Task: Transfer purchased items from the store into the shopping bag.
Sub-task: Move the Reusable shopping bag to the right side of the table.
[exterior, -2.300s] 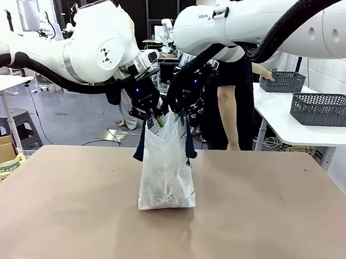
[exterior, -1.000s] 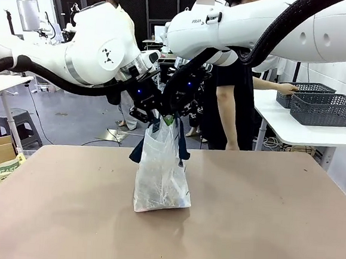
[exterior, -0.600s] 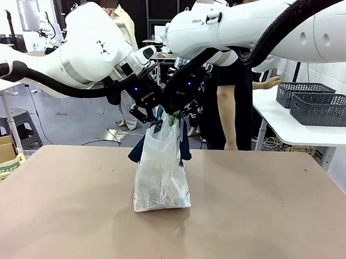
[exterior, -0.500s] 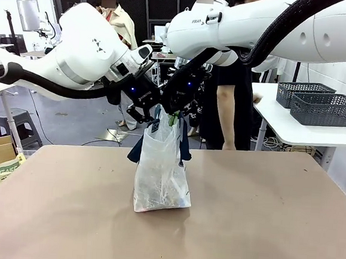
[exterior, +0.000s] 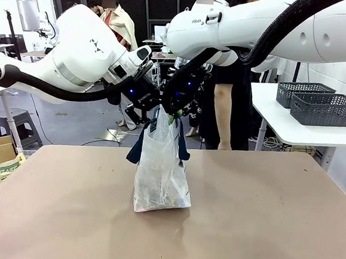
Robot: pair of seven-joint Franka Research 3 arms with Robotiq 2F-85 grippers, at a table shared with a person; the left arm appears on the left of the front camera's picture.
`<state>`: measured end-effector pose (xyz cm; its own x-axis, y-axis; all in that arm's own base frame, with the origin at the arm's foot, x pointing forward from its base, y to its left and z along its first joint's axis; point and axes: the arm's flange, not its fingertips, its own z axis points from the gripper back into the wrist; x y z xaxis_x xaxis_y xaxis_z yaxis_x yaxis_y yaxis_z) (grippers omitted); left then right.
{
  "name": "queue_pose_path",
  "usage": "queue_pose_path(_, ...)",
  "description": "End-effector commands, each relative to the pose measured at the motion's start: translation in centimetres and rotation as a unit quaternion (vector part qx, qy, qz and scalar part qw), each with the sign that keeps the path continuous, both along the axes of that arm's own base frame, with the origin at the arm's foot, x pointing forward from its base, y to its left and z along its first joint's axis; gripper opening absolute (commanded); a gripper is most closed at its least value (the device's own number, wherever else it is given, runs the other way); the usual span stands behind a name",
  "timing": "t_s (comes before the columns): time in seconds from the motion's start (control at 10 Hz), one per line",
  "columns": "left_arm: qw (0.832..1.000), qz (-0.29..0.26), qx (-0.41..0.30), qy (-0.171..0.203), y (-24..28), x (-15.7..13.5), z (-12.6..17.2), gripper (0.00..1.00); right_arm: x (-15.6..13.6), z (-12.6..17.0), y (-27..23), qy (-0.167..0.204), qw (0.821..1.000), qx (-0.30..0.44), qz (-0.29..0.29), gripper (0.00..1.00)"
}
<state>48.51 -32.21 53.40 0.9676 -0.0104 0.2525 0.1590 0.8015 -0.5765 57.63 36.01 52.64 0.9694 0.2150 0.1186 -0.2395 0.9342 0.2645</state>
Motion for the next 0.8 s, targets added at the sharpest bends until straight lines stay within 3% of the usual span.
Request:
queue_pose_path(0.0,1.000,-0.015,-0.015,-0.013,-0.4,0.2,-0.4,1.00,-0.1,0.0,0.0,0.003,1.000,0.003,0.001,0.00)
queue_pose_path(0.7,0.995,-0.022,0.094,-0.022,-2.1,-0.2,-1.3,1.00,0.1,-0.4,0.3,0.007,1.000,0.006,0.012,0.00)
